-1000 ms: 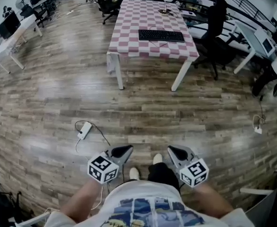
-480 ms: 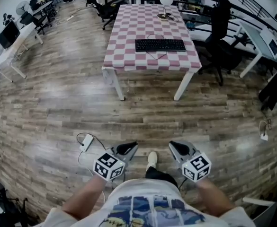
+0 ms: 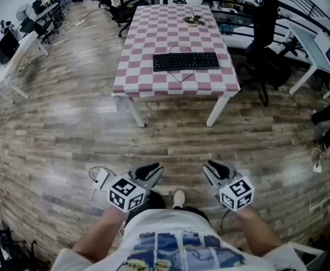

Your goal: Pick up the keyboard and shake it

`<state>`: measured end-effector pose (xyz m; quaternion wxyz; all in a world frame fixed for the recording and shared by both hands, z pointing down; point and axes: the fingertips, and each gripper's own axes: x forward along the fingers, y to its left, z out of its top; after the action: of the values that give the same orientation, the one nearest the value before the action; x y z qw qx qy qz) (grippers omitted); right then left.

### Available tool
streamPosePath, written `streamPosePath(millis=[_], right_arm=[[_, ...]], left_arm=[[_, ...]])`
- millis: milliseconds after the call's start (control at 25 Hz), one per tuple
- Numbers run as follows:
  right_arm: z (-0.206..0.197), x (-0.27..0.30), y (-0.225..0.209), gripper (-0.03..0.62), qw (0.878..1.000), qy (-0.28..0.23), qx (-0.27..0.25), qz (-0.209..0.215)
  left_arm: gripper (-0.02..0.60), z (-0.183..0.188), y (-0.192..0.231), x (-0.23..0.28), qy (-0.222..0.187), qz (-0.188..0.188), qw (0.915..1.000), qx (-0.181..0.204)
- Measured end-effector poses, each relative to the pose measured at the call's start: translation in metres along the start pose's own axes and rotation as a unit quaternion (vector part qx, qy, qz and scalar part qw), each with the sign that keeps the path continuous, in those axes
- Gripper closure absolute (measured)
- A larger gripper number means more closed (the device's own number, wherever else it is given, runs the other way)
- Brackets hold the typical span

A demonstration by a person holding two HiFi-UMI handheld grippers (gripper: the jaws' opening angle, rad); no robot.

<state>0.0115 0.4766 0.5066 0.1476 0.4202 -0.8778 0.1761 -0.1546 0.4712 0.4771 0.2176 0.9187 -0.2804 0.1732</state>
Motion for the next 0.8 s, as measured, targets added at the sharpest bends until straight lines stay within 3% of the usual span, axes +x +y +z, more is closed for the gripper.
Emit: streamPosePath(millis=[240,520,800], right_arm=[[0.03,0.057,-0.049,0.499,1.0,-0.003,0.002,-0.006],[0.072,0.128,-0.123,0.474,0.998,0.012,0.021,-0.059],[0.114,0.209,-0.184,0.474,0.993,0.034,0.056,-0.1]], left_arm=[[0.506,0.029,0.067,0.035,0.001,-0.001,1.0,-0.005],[0.499,0.094,0.173,0.087,-0.007,-0.029,0.9995,-0.01],[0.494,0.14,0.285,0.137,0.018,-0.06,0.998,-0.009]])
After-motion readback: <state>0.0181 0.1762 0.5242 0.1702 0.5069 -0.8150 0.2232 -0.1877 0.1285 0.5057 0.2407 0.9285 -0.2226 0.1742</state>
